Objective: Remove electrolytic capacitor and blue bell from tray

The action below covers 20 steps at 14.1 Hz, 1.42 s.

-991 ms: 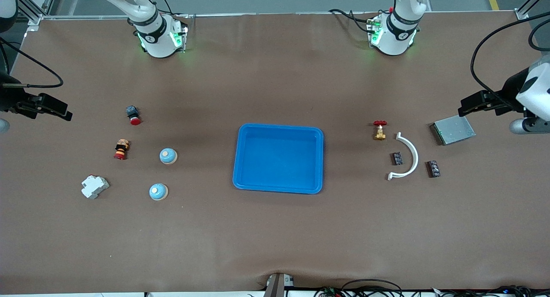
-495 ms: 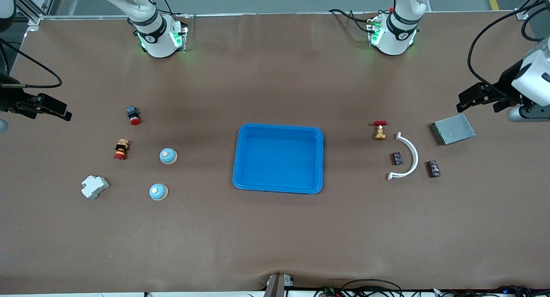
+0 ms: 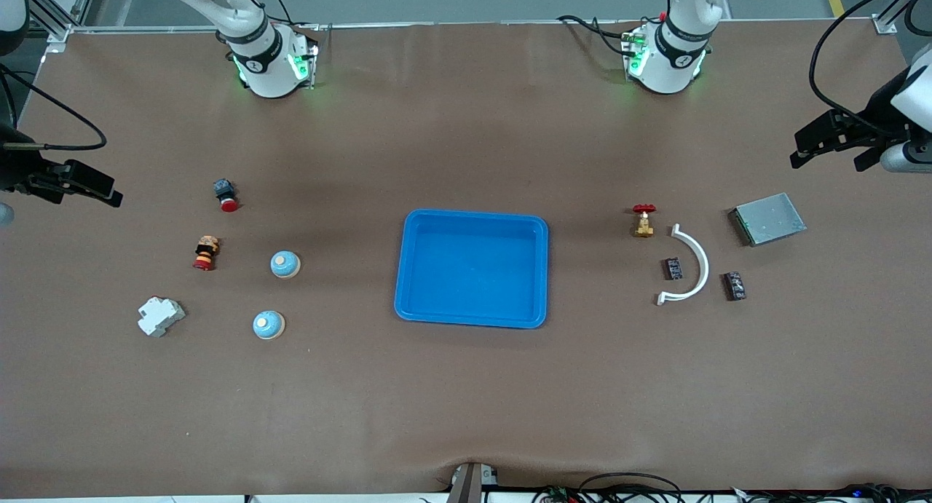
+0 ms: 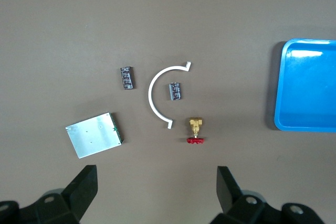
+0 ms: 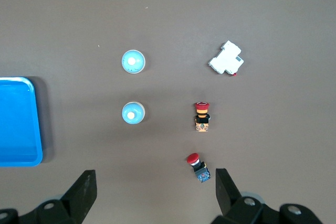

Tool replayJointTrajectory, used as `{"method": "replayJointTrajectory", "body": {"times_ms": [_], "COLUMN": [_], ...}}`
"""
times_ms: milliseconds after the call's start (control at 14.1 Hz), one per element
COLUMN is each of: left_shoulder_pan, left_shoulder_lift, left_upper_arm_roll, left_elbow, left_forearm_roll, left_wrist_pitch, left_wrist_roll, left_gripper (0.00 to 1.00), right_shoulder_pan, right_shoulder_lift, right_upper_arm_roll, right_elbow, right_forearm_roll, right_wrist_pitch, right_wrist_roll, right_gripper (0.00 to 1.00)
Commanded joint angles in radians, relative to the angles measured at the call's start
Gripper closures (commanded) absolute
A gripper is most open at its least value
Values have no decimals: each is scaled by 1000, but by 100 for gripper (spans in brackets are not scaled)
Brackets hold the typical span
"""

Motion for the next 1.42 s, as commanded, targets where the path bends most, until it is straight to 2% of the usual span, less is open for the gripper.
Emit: {"method": "replayJointTrajectory", "body": {"times_ms": [0, 283, 1344], "left_shoulder_pan": [-3, -4, -4], "left_shoulder_lift": [-21, -41, 8], "left_upper_arm_roll": [-3, -25, -28], "left_elbow": [-27, -44, -10], "left_forearm_roll": [21, 22, 14], "left_wrist_pitch": [14, 16, 14], "left_wrist_roll": [0, -40, -35], "left_gripper": [0, 0, 0], "right_shoulder_pan": [-18, -12, -15], "right_shoulder_lift": [-28, -28, -28], "right_upper_arm_roll": [17, 17, 15], "right_elbow": [-17, -15, -17], "right_forearm_roll": [-9, -43, -41], "right_wrist_pitch": [10, 20, 21], "right_wrist_roll": [-11, -36, -34], "right_gripper": [0, 0, 0]}}
